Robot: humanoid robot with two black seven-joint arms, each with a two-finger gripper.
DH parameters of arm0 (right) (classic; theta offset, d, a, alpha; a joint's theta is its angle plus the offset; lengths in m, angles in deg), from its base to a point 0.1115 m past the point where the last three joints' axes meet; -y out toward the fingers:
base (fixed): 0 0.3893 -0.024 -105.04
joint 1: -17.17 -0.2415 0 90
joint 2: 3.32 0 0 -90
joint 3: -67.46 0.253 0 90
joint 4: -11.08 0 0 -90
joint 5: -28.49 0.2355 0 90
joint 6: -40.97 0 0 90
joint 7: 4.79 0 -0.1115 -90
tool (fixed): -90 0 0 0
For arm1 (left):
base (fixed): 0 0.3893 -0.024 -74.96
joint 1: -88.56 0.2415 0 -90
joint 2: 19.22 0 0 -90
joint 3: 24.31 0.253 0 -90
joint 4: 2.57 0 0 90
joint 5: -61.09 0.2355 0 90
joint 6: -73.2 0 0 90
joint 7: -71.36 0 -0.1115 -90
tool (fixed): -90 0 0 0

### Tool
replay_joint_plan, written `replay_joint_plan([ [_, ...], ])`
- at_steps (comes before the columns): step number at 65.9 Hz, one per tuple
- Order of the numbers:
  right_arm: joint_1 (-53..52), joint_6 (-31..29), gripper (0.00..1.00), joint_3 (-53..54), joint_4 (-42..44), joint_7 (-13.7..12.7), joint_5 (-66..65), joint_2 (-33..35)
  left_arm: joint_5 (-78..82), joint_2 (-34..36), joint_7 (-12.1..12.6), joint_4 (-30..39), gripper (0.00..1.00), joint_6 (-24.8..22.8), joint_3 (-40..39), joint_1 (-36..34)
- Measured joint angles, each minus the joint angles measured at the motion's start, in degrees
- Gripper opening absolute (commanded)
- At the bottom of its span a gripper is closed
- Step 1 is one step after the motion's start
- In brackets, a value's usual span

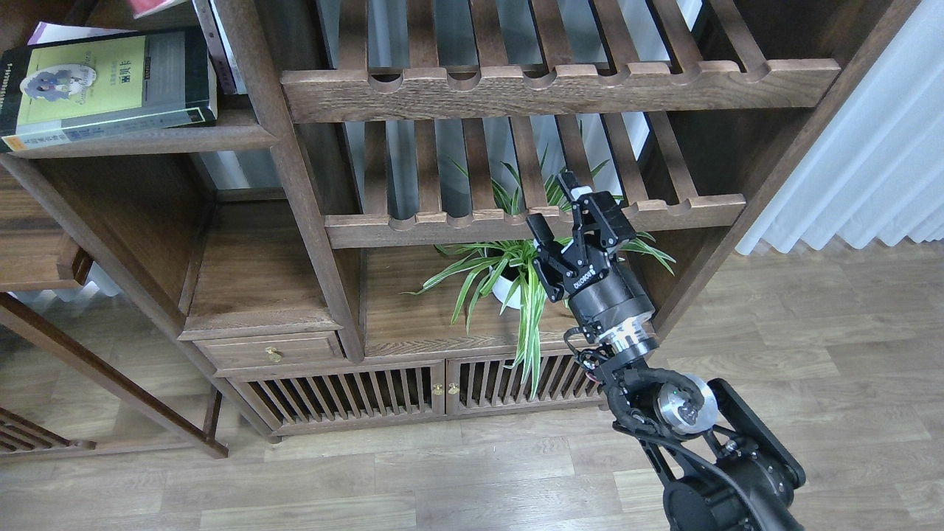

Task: Organize books on shelf
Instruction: 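Place the red book on the upper shelf with the left gripper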

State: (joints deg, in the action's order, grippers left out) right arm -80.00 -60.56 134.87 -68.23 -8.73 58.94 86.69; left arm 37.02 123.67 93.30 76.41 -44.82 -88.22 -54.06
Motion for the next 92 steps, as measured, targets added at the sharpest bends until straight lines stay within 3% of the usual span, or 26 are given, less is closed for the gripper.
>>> replay_joint_plan([
  [40, -0.2, -0.2, 0.85, 0.0, 0.9, 0.0, 0.0, 0.0, -1.8, 13.2, 0.5, -7.4, 0.05, 0.0, 0.4, 3.4],
  [65, -0.4, -0.2, 0.85, 0.0, 1.1, 0.0, 0.0, 0.0, 1.0, 13.4, 0.6, -12.9, 0.05, 0.0, 0.2, 3.4],
  [92, -0.4, -0.3, 0.85, 0.0, 1.1, 0.0, 0.0, 0.0, 6.5, 7.3, -0.2, -15.1, 0.04, 0.0, -1.8, 3.2],
])
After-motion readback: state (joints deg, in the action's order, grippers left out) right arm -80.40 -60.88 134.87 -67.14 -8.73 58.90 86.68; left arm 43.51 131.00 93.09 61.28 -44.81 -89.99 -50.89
